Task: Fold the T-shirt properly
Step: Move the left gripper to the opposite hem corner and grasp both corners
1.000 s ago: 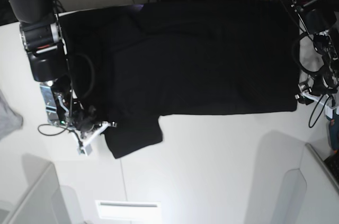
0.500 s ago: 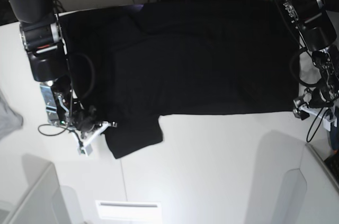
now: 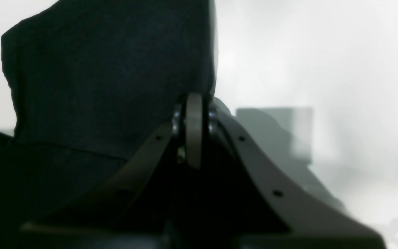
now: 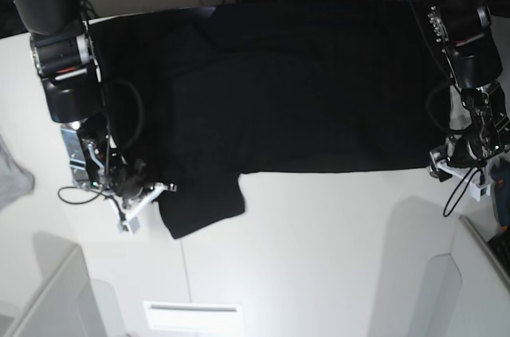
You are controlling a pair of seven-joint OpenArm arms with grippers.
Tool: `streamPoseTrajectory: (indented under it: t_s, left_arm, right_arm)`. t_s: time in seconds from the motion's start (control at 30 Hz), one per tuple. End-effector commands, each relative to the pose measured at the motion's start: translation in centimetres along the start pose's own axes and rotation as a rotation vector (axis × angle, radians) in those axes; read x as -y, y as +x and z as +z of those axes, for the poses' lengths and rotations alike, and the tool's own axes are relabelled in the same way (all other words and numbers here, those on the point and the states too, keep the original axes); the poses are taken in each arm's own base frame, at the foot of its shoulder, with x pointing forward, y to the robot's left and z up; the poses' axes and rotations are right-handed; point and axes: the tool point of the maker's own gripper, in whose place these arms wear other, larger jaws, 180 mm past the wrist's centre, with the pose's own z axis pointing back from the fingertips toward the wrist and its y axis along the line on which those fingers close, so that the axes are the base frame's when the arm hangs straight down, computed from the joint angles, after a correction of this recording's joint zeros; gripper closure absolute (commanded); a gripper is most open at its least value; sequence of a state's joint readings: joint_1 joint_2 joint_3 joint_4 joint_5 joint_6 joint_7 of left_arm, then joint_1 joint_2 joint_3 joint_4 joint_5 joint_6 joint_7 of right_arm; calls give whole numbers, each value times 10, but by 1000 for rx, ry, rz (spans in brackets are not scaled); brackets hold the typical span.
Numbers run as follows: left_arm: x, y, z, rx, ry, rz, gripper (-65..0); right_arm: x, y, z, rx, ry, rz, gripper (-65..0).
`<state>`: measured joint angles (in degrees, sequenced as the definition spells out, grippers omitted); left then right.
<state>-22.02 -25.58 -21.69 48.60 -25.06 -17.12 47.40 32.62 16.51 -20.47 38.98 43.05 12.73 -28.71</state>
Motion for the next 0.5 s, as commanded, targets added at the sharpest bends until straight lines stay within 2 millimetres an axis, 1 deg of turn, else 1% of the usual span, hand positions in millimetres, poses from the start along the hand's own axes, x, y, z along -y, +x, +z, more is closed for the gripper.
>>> streamPoseTrajectory:
  t_s: [0.0, 0.03, 0.1, 0.27, 0.3, 0.33, 0.47]
  left_arm:
    - [1, 12, 4, 22, -2, -7, -390]
    - [1, 11, 3, 21, -2, -7, -369]
    - [1, 8, 3, 16, -2, -6, -304]
    - [4, 7, 1, 15, -7, -5, -71]
    - [7, 5, 0, 13, -13, -3, -15]
    - [7, 6, 0, 15, -13, -3, 0]
    - [7, 7, 0, 16, -12, -3, 0]
  right_arm:
    - [0, 23, 7, 45, 3, 18, 0]
    - [0, 23, 7, 45, 3, 18, 0]
    - [0, 23, 7, 45, 3, 18, 0]
    - [0, 23, 7, 46, 4, 19, 0]
    - [0, 23, 7, 46, 4, 19, 0]
    - [0, 23, 7, 46, 4, 19, 0]
    - [-1, 25, 7, 55, 6, 18, 0]
